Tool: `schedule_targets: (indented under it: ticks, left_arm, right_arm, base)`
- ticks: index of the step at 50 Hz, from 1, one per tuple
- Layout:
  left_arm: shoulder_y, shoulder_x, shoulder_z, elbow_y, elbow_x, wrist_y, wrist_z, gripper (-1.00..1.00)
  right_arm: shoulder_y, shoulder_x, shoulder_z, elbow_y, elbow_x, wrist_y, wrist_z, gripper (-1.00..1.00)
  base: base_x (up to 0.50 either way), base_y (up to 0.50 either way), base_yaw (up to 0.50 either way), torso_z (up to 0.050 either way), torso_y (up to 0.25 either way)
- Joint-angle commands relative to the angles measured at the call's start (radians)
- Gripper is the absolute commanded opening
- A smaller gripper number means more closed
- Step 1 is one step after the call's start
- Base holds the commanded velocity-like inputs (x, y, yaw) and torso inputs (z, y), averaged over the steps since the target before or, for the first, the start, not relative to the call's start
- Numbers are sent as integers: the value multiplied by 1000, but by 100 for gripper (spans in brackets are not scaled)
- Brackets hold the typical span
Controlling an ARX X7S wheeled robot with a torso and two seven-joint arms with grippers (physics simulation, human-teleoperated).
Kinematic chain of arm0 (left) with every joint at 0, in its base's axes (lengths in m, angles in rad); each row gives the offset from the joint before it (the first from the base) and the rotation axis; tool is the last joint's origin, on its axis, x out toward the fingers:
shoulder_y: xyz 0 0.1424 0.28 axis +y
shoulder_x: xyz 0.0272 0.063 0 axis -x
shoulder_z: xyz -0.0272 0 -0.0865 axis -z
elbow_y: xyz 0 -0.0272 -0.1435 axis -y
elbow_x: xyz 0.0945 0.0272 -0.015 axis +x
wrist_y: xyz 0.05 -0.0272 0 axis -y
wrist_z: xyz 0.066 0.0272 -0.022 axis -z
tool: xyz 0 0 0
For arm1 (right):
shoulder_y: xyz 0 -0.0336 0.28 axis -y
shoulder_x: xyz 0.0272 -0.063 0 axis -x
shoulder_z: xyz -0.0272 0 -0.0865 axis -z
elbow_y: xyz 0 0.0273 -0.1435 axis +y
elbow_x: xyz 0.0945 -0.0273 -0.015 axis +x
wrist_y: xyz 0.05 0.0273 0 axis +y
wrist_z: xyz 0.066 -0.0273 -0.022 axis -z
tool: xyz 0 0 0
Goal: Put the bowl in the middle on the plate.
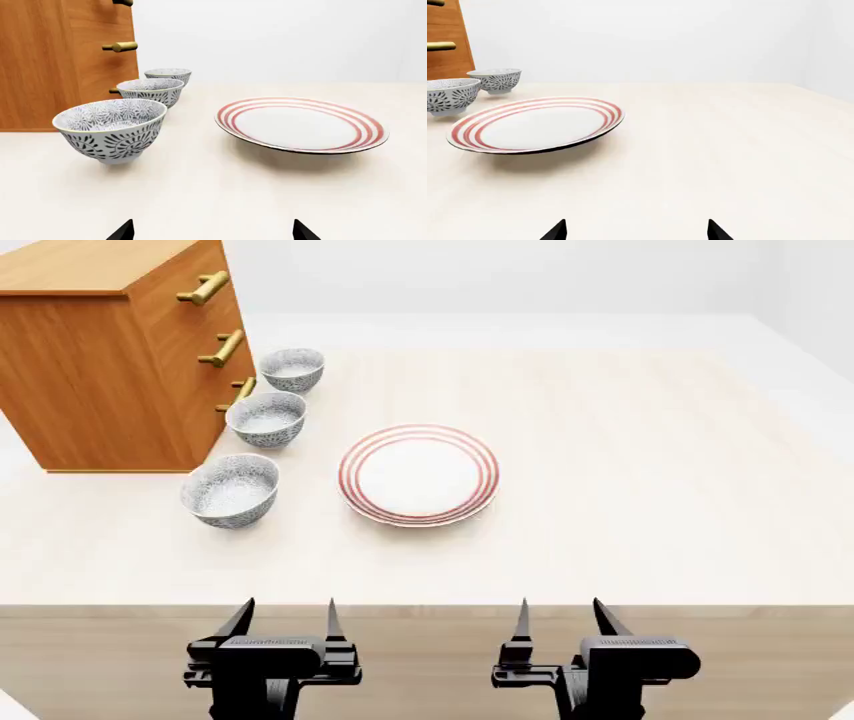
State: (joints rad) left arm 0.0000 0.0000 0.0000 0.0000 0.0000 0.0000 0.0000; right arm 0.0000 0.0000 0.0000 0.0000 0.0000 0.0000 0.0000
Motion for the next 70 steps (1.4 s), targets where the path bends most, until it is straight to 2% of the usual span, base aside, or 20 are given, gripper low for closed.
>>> schedule_targets:
  ticks: [1,10,13,16,17,18,19,20,21,23,25,30,32,40,70]
  left_arm:
    - [-3,-16,19,-5,-13,-1,-19,100]
    - [-9,-44,60,-23,-18,2,-59,100]
    - [-13,-51,64,-2,-26,-46,-66,100]
    - [-72,-56,61,222,-45,-436,-82,100]
    - [-85,-58,61,295,-45,-483,-91,100]
    - [-119,-73,78,409,-46,-602,-80,100]
    - [-119,-74,78,415,-48,-607,-82,100]
    - [-163,-79,98,521,-13,-668,-108,100]
    - [-236,-88,112,641,-38,-818,-77,100]
    - [-266,-74,110,705,-17,-869,-117,100]
    - [-286,-71,98,754,-63,-958,-82,100]
    - [-299,-74,94,755,-62,-964,-103,100]
    - [-327,-44,23,785,-122,-1050,-83,100]
    - [-323,-77,67,729,-96,-961,-109,100]
    - [-338,-112,81,694,-132,-951,-137,100]
  right_arm:
    - [1,16,-23,4,10,1,20,100]
    - [8,45,-59,13,28,16,49,100]
    - [2,51,-61,-24,33,28,62,100]
    - [46,93,-88,-221,64,288,22,100]
    - [62,103,-99,-265,35,321,38,100]
    - [106,121,-120,-322,0,428,42,100]
    - [107,122,-120,-326,1,432,44,100]
    - [169,109,-80,-402,12,523,69,100]
    - [254,119,-54,-514,52,673,45,100]
    - [304,144,-82,-584,16,822,61,100]
    - [311,146,-77,-641,32,875,49,100]
    - [277,145,-47,-715,26,911,76,100]
    - [271,141,-28,-719,35,902,77,100]
    - [280,137,-6,-729,65,906,68,100]
    - [276,160,-17,-744,98,913,69,100]
  base:
    - [0,0,0,0,0]
    - [0,0,0,0,0]
    - [0,0,0,0,0]
    - [0,0,0,0,0]
    - [0,0,0,0,0]
    - [0,0,0,0,0]
    - [0,0,0,0,0]
    - [0,0,0,0,0]
    - [0,0,0,0,0]
    - [0,0,0,0,0]
    - [0,0,0,0,0]
    - [0,0,0,0,0]
    - [0,0,0,0,0]
    - [208,0,0,0,0]
    - [500,0,0,0,0]
